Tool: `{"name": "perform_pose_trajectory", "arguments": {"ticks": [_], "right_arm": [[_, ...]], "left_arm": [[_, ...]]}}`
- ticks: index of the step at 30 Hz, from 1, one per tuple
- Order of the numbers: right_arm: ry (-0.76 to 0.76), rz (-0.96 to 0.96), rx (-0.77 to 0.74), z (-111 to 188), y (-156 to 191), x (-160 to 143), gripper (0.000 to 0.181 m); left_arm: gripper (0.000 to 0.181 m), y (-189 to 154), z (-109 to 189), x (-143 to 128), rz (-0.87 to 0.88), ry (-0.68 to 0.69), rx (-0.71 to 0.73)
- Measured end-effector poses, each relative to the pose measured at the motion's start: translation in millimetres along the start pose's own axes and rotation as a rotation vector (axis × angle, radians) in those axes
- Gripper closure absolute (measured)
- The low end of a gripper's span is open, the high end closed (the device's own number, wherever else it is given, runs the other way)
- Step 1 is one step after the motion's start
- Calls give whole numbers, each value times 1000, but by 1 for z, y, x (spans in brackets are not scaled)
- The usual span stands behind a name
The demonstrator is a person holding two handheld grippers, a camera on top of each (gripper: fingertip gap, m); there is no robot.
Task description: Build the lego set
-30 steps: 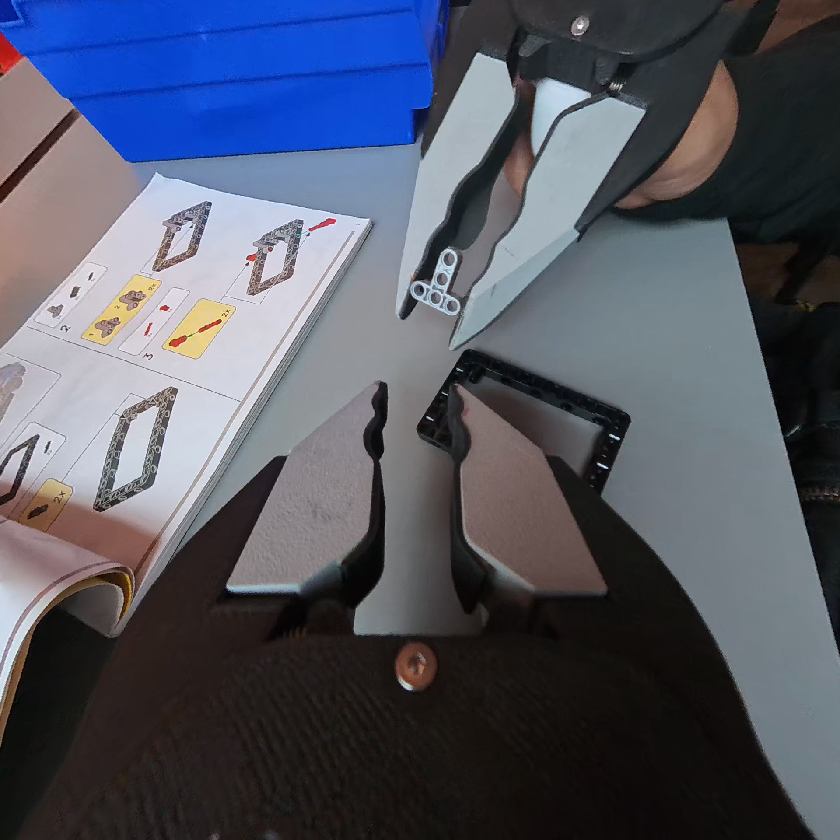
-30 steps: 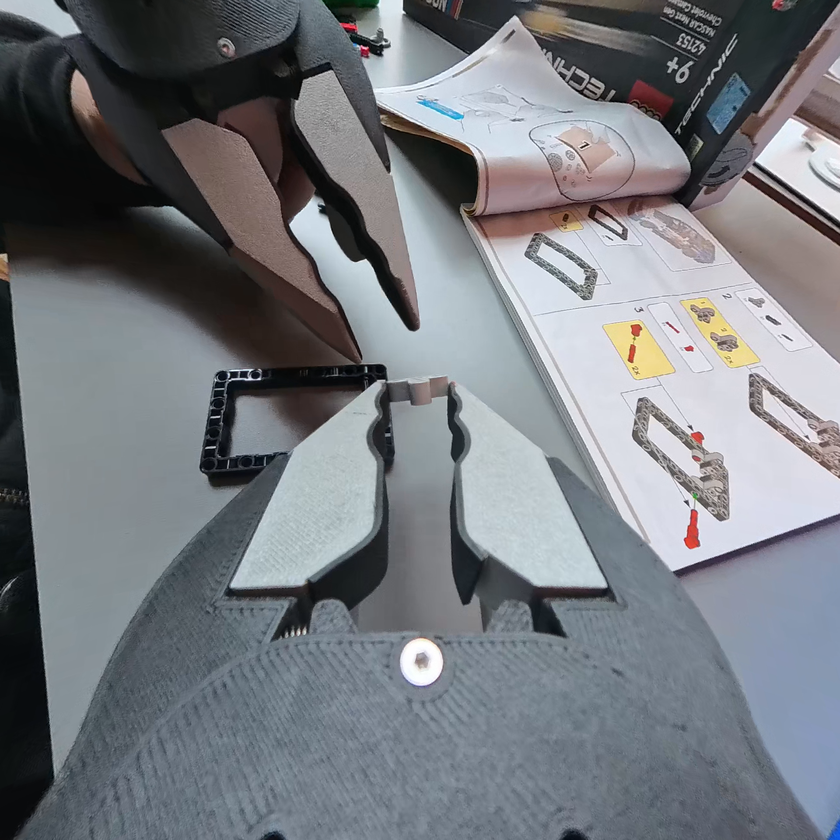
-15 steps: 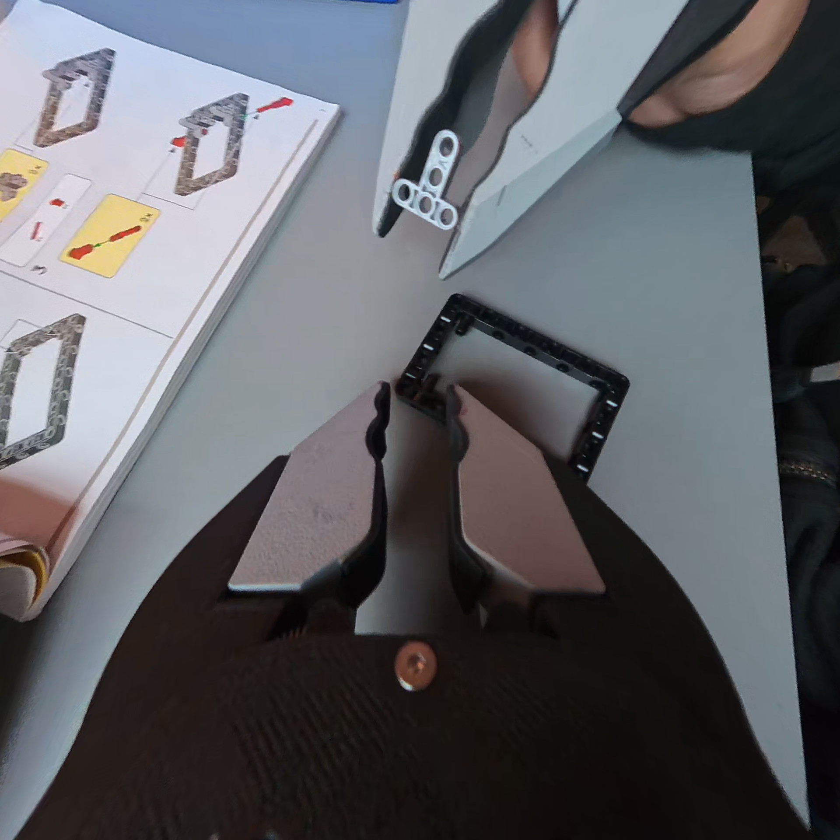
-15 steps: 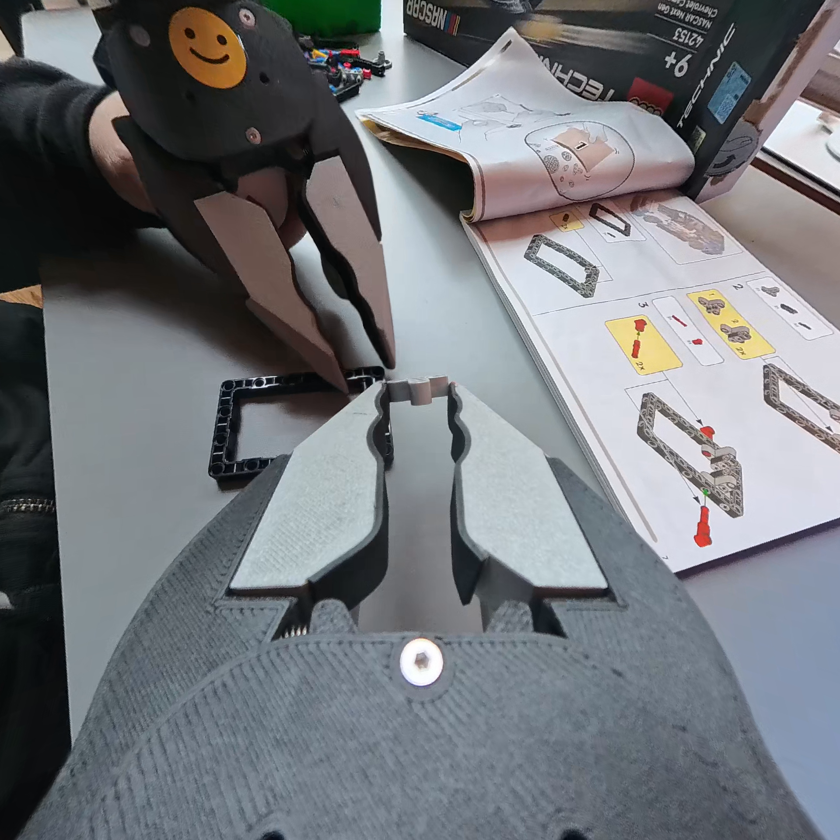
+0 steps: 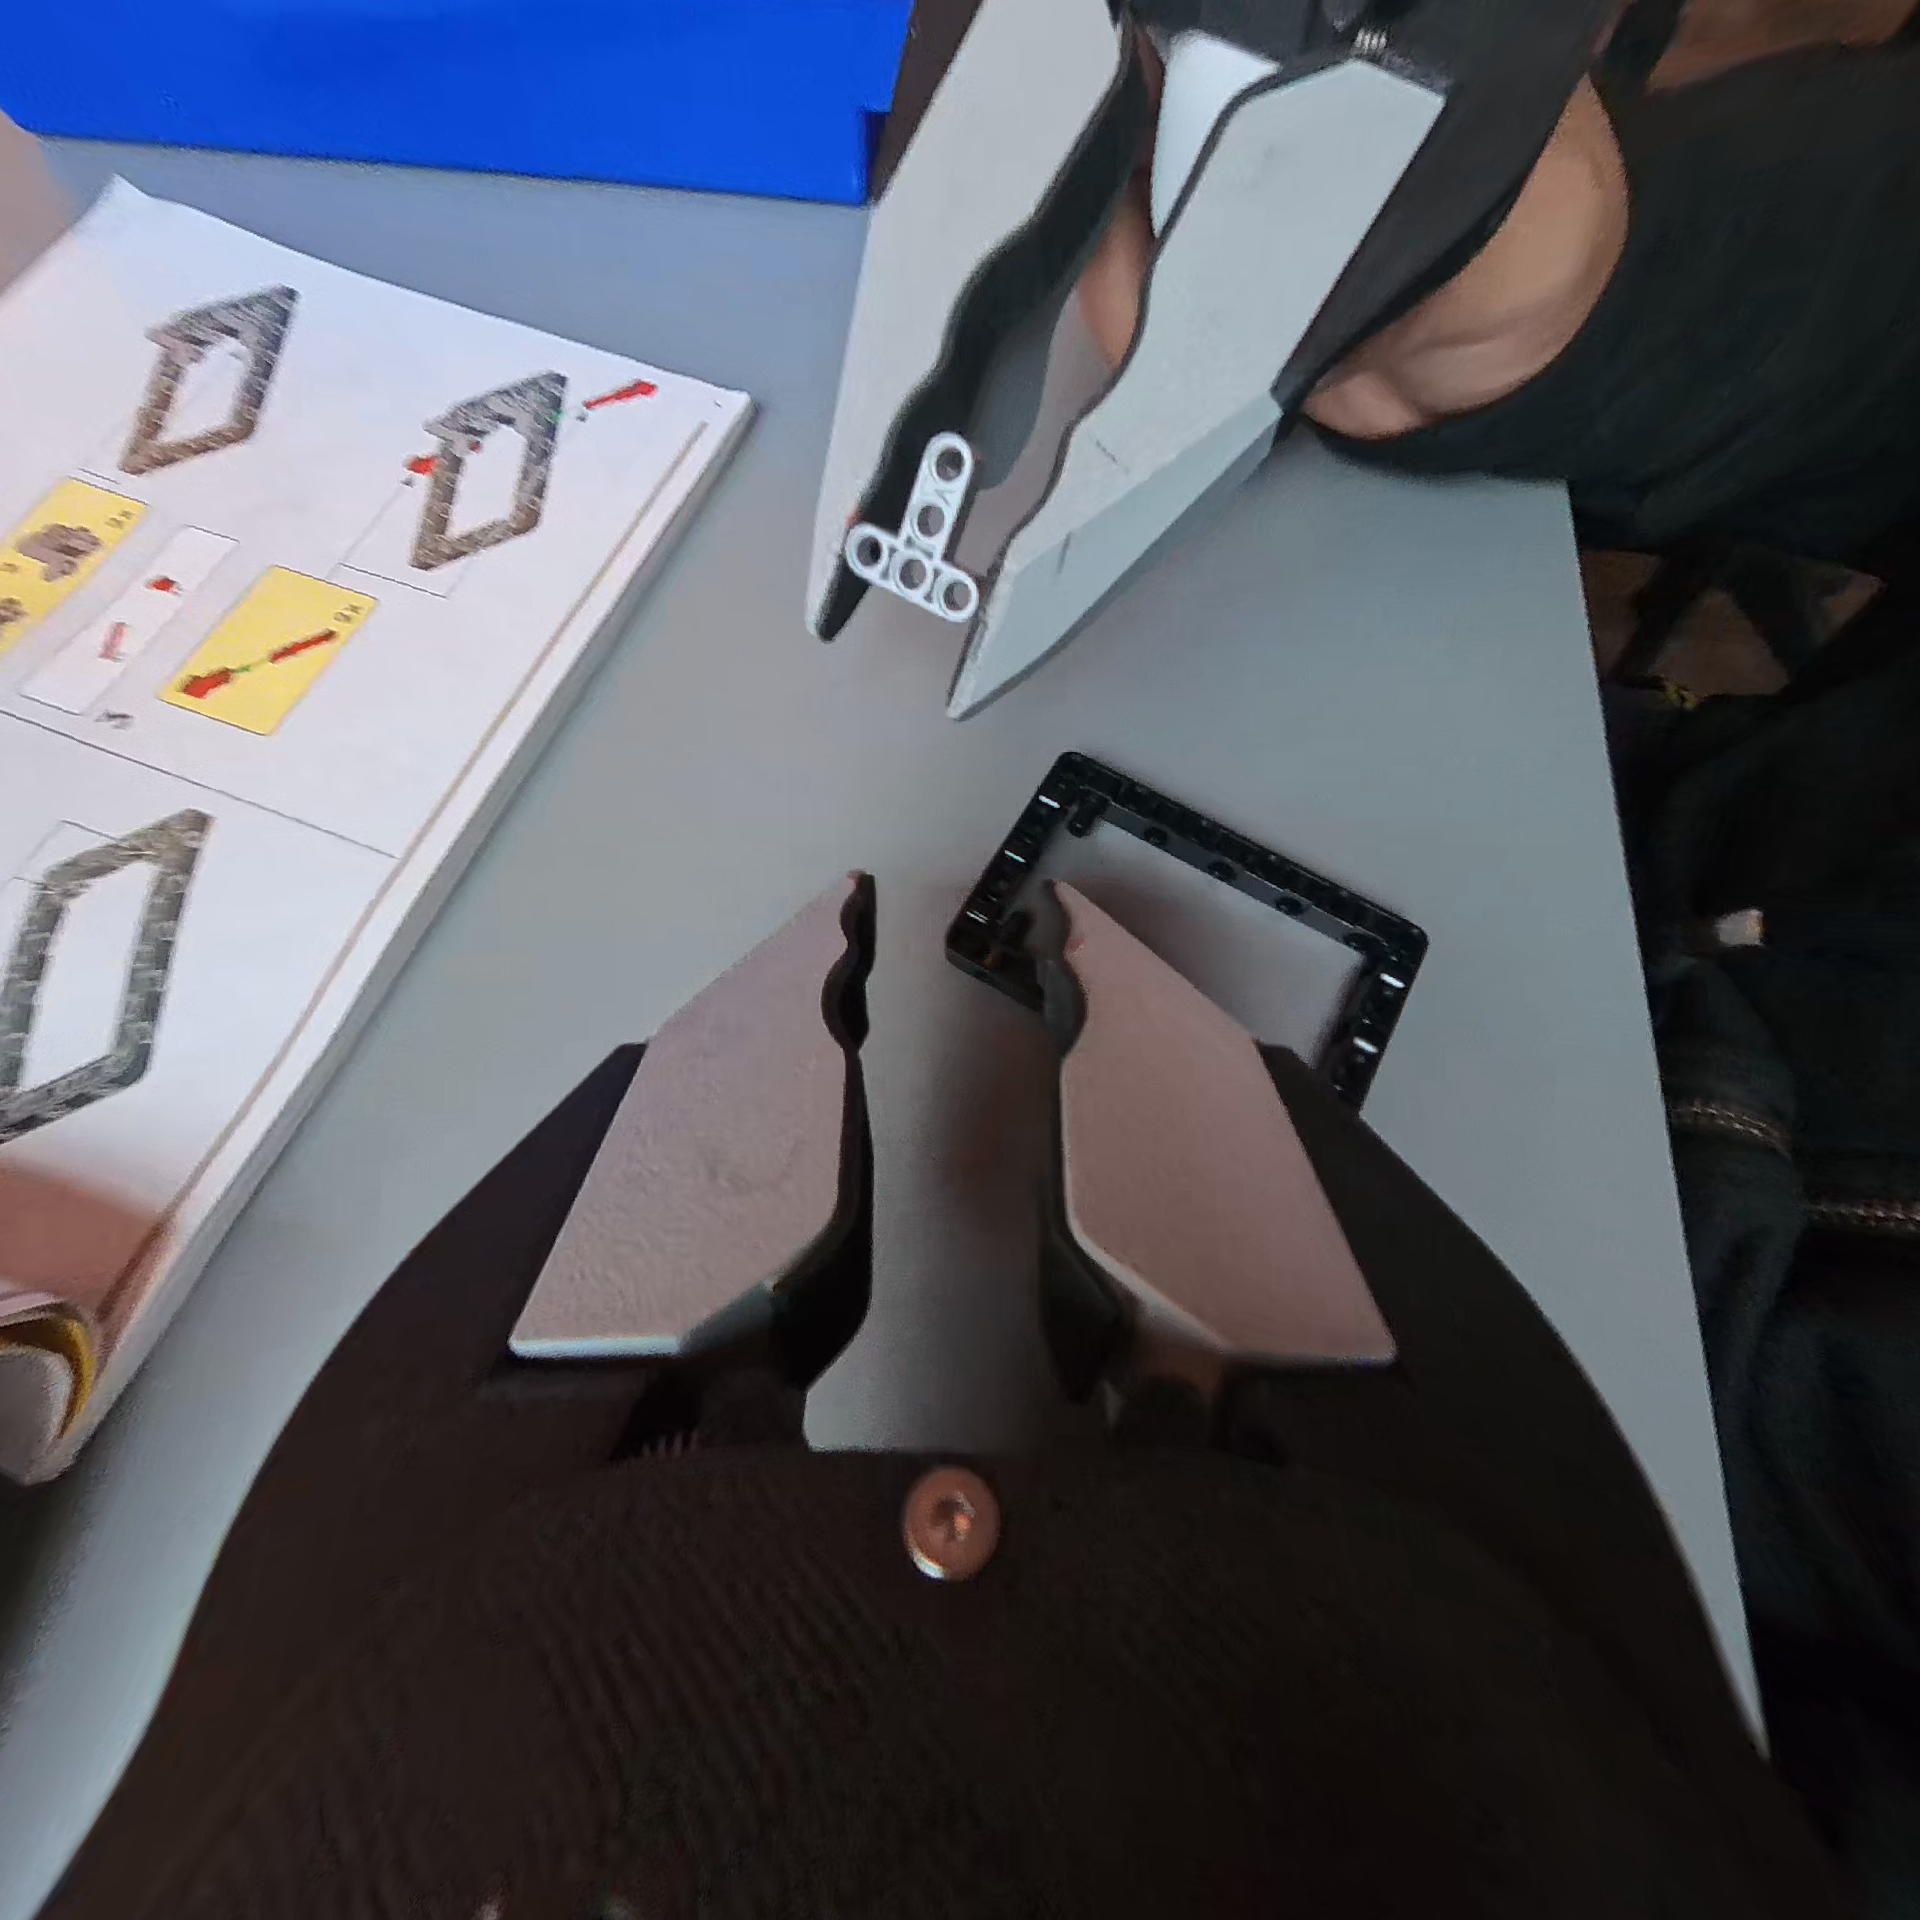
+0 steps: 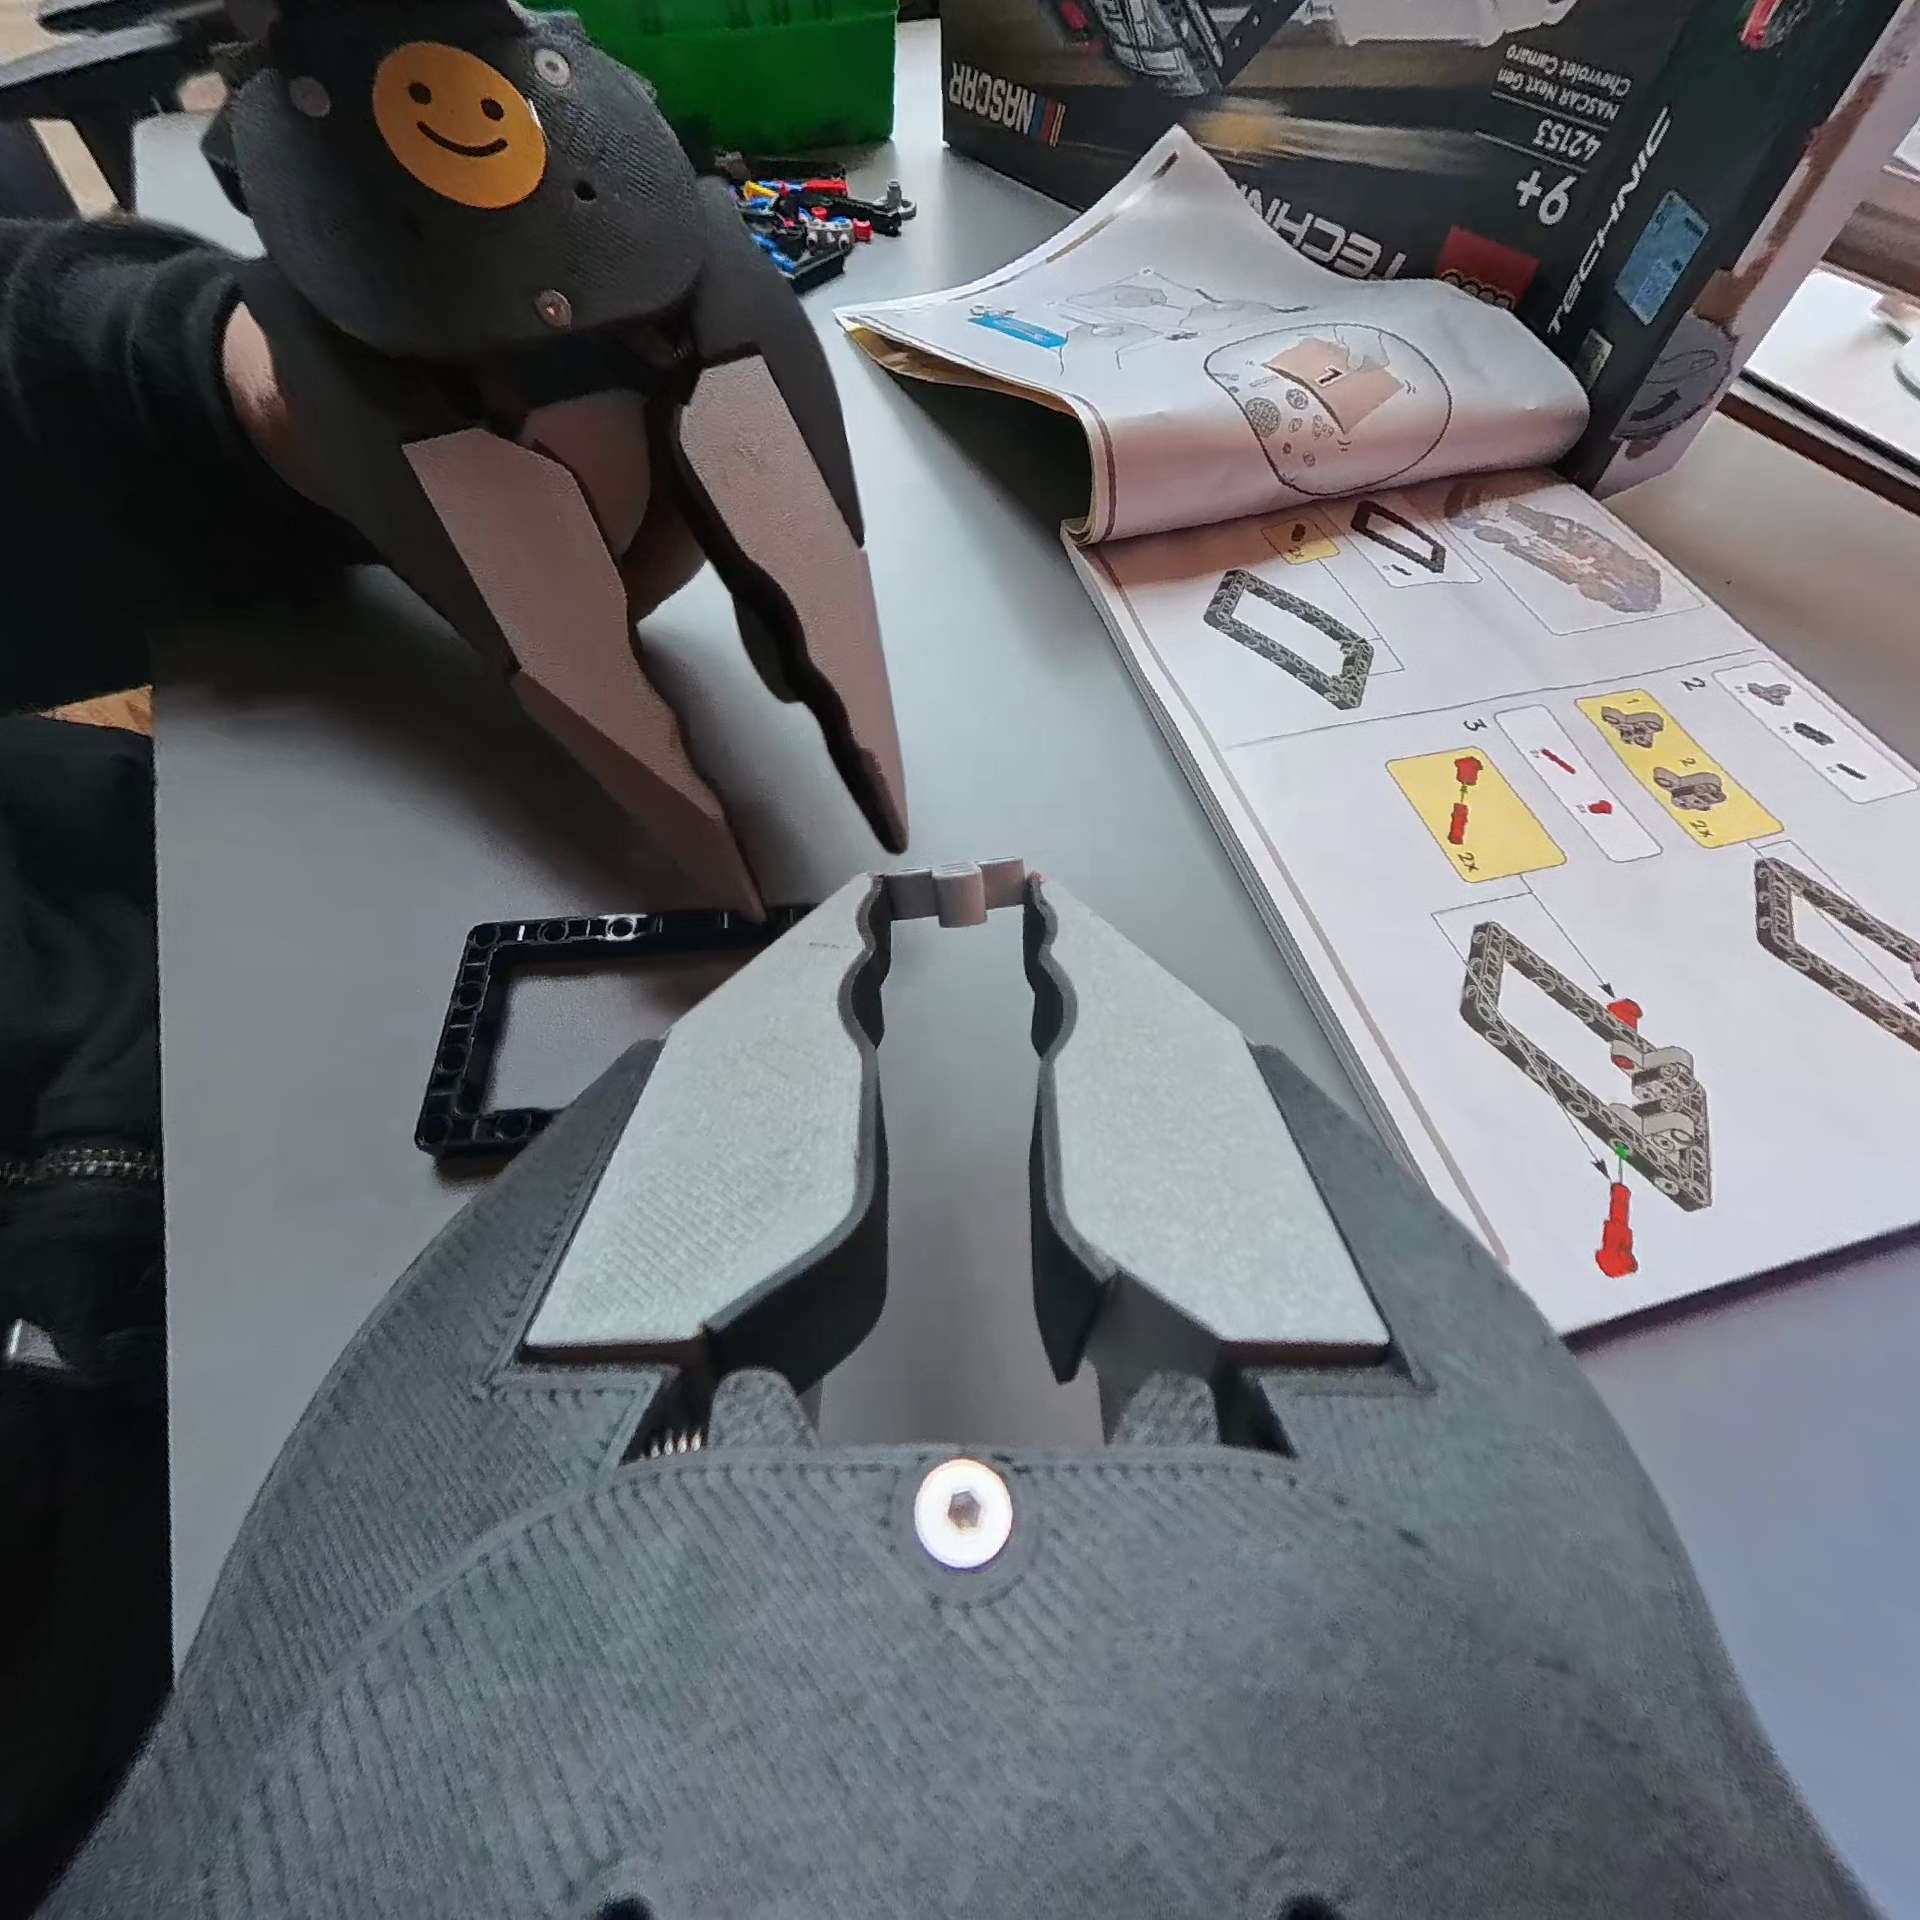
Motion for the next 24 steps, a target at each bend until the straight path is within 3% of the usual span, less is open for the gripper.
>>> {"name": "perform_pose_trajectory", "arguments": {"ticks": [3,11,15,18,20,24], "right_arm": [[1,-9,70,-7,4,4,159],[-16,23,292,-24,2,22,159],[31,52,330,-38,-3,25,159],[113,53,358,-49,-5,24,159],[204,69,318,-59,-9,19,159],[305,149,276,-72,-7,14,159]], "left_arm": [[152,5,6,4,-5,-39,47],[146,23,34,-11,-22,11,149],[139,14,37,-5,-180,-1,177],[139,16,35,-13,-240,66,232],[138,16,34,-19,-200,65,201],[152,33,46,-8,53,-40,150]]}}
Point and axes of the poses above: each gripper's, where its closed fingertips meet, z back along the fingers, x out of its top, y = z × x across the jaws, the point moved 6 cm from there along z, back along the fingers
